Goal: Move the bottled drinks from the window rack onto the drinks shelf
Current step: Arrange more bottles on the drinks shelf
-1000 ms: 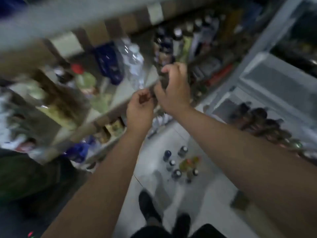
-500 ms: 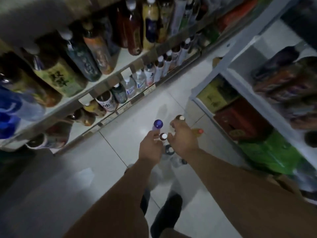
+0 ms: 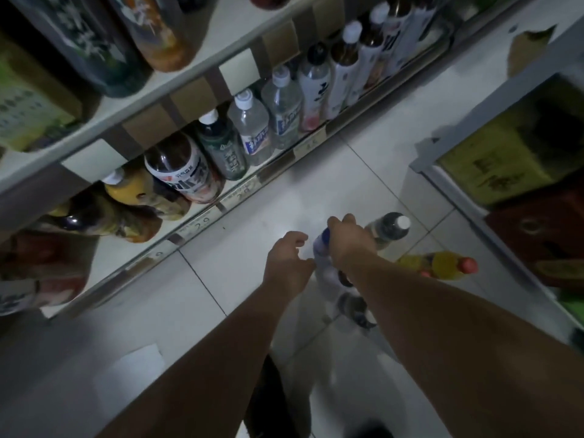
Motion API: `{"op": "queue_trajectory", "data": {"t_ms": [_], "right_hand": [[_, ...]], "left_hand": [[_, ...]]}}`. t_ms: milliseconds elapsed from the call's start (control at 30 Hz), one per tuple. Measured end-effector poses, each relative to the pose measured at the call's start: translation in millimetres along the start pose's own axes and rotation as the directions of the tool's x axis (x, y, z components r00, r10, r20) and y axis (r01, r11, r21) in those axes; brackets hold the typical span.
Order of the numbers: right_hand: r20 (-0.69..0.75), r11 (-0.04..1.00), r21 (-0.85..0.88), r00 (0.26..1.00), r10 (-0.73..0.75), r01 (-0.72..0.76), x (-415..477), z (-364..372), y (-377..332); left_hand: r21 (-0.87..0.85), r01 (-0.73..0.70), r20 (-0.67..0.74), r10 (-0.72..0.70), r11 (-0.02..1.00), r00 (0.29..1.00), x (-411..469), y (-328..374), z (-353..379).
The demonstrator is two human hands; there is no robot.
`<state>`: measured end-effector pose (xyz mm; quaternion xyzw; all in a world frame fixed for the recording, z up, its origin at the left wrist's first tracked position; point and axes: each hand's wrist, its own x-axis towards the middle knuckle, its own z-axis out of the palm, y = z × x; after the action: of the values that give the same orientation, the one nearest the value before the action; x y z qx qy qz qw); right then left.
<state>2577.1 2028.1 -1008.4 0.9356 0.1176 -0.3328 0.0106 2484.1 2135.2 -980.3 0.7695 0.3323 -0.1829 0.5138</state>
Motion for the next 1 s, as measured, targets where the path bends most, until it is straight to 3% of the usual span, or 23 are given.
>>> {"op": "queue_trajectory", "data": {"t_ms": [167,300,400,500,700,767,900,1000], "right_hand": [[-0.03,0.999,0.011,0.999,-0.031,0.032,-7,-29,7],[-0.122,0.979,-0.004,0.972,-0.202,0.203,-75,-97,5],[-0.185,0.923,0.033,0.909,-0.372,0.384,-151,-185,4],[-0.224,0.824,0.016,0.805,-0.549,0.566,-241,-293,-5],[-0.445,0.626,-0.045,0.545,-0.711,0.779,-430,-497,-59],[-0.499,0.572,-0.054,0.474,-0.726,0.819,-493,-552,-82],[-0.605,0.402,-0.137,0.245,-0.758,0.905,-603,-645,-129],[-0.646,0.307,-0.15,0.142,-0.75,0.94,-664,-694,-162]], "left_hand": [[0.02,-0.076,-0.087,0.078,0.997,0.993,-6,13,-17],[-0.018,-0.084,-0.116,0.081,0.996,0.99,-54,54,-42],[0.005,-0.105,-0.072,0.105,0.994,0.992,-117,107,-75],[0.026,-0.201,-0.05,0.202,0.979,0.978,-196,179,-124],[-0.103,-0.411,-0.213,0.383,0.906,0.899,-384,309,-243],[-0.074,-0.472,-0.302,0.432,0.878,0.85,-445,342,-279],[-0.101,-0.559,-0.45,0.463,0.823,0.764,-546,399,-349],[-0.065,-0.633,-0.606,0.474,0.772,0.639,-610,427,-394]]}}
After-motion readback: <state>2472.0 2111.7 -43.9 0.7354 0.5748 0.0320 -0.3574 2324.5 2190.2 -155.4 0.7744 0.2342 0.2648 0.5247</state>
